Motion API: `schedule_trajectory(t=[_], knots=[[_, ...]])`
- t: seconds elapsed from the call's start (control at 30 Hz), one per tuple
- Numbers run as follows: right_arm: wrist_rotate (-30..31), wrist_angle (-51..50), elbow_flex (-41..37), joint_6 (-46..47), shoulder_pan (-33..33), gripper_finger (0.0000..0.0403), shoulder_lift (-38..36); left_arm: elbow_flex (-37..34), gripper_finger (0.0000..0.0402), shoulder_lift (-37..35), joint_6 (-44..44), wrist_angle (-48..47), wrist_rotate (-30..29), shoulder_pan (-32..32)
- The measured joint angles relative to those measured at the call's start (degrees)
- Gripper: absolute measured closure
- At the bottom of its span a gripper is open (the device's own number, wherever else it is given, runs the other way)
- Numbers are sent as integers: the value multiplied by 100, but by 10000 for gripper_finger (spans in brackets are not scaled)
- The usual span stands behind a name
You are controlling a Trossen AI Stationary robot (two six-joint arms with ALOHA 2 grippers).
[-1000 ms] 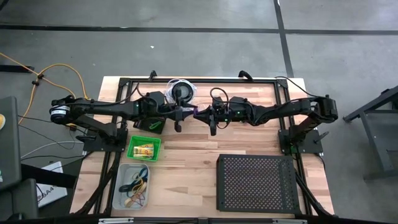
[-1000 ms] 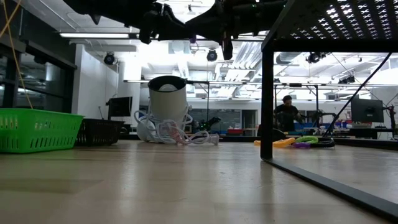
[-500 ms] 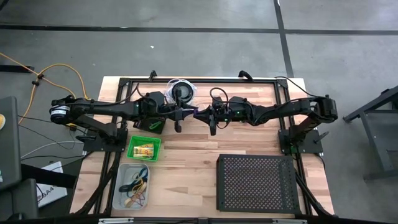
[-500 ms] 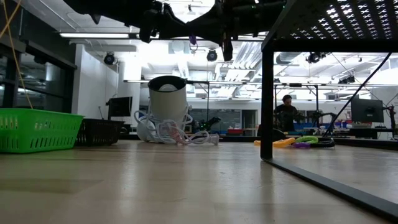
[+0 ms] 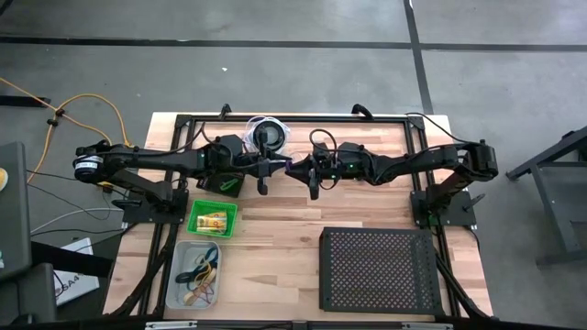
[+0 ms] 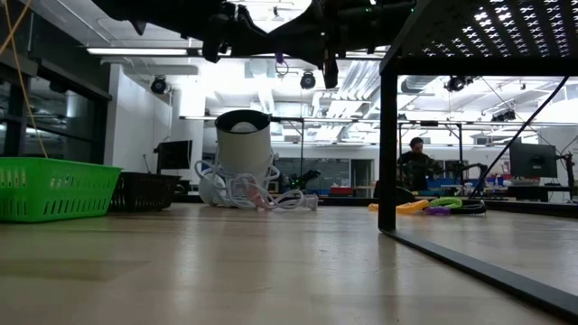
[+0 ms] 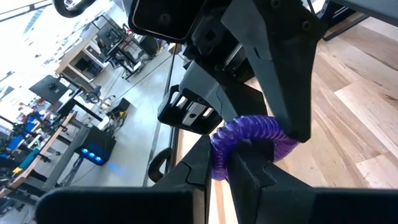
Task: Pick & Place Office Desk Supplies
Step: Put the purple coil keychain into the black bin
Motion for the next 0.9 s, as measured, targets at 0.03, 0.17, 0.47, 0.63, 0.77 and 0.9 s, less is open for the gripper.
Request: schedule_trajectory(t=[0.03, 0.17, 0.47, 0.63, 0.77, 0.9], knots=[[-1, 0, 1, -2, 0, 321, -1, 0, 373, 0, 0, 0, -2, 0], [-3, 0, 1, -2, 0, 307, -1, 0, 373, 0, 0, 0, -7, 0], [-52, -2, 1, -3, 0, 302, -1, 0, 374, 0, 2, -6, -4, 0], [-399, -70, -1, -4, -73, 299, -62, 0, 374, 0, 3, -29, 11, -2], [-467, -331, 0, -4, -152, 301, -178, 9, 374, 0, 3, -126, -11, -2], [-414, -652, 5, -7, -188, 301, -334, 11, 374, 0, 9, -252, -165, -2]])
